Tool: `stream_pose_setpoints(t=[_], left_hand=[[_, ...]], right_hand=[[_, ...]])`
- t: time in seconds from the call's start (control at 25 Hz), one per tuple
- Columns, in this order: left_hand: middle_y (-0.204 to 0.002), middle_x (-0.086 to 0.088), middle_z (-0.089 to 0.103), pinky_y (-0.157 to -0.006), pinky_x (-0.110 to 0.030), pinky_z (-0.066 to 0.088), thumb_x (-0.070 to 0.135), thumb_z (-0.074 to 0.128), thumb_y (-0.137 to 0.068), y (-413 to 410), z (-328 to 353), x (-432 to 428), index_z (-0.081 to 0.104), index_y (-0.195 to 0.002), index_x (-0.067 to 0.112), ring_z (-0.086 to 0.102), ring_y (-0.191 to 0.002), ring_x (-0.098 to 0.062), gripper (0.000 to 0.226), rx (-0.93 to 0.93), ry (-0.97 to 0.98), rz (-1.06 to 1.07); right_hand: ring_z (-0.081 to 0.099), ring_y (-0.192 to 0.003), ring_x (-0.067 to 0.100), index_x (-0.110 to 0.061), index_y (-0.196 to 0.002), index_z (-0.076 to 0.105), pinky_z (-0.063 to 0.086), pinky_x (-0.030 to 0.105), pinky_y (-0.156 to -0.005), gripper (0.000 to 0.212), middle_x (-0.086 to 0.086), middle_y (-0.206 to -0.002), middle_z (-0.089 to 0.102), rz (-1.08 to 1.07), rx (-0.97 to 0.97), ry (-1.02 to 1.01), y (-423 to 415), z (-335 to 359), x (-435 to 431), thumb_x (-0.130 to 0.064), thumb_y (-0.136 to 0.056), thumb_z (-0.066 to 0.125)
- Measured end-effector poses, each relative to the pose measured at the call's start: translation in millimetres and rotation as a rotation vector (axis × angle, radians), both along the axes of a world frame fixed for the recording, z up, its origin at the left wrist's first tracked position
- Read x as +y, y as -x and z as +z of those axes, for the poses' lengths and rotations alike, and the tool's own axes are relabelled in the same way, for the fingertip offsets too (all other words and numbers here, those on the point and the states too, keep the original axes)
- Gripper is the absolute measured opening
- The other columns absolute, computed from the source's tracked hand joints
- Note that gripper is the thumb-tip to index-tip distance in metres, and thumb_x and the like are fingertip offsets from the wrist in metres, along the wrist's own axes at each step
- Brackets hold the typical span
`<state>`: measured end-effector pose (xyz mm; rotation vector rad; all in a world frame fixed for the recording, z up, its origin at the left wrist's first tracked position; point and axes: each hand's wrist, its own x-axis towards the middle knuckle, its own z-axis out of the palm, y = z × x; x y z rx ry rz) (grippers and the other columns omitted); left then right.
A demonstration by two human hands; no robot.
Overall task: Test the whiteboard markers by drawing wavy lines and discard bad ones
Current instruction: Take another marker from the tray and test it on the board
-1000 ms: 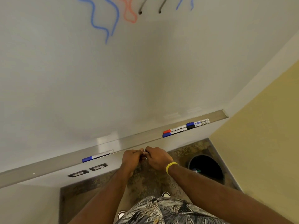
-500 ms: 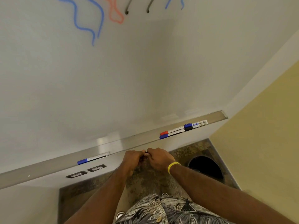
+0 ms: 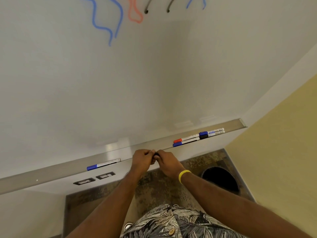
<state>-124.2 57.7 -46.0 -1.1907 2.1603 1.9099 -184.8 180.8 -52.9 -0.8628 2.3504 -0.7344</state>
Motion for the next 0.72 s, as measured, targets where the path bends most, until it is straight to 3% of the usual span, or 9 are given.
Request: stream_pose_setpoints(t=[0.16,0.44,0.6,0.72], left_hand=[[-0.072,-0.005,0.072,-0.060,-0.015,0.054,0.020,0.059,-0.097,-4,3,3,0.076,-0.089,0.006,0.069,-0.065,-0.014,0.024,-0.001,0.025,0.000],[-0.075,-0.017,0.073,-0.067,-0.027,0.061,0.015,0.061,-0.095,-9,4,2,0.075,-0.083,0.001,0.070,-0.064,-0.021,0.023,-0.009,-0.087,0.039],[-0.079,-0.017,0.074,-0.065,-0.023,0.059,0.015,0.061,-0.095,-9,8,-8,0.075,-0.089,0.000,0.071,-0.068,-0.020,0.022,0.032,-0.077,0.002],[-0.081,-0.009,0.074,-0.075,-0.028,0.061,0.015,0.062,-0.094,-13,0,-28,0.075,-0.098,0.003,0.071,-0.073,-0.018,0.018,0.044,0.053,0.008]], right_hand=[[0.063,-0.083,0.024,-0.016,-0.111,0.058,0.050,0.034,-0.071,0.035,0.007,-0.098,0.069,0.004,0.112,-0.065,-4,3,0,-0.041,-0.104,0.034],[0.062,-0.077,0.026,-0.018,-0.110,0.058,0.052,0.041,-0.070,0.038,0.007,-0.092,0.070,0.029,0.162,-0.071,-10,7,7,-0.045,-0.104,0.032],[0.063,-0.082,0.023,-0.016,-0.116,0.055,0.052,0.036,-0.070,0.040,0.007,-0.098,0.069,-0.010,0.064,-0.068,-7,14,6,-0.050,-0.100,0.043],[0.063,-0.091,0.023,-0.013,-0.123,0.052,0.052,0.033,-0.080,0.038,0.008,-0.107,0.066,-0.065,-0.016,-0.036,-2,16,13,-0.043,-0.099,0.050]])
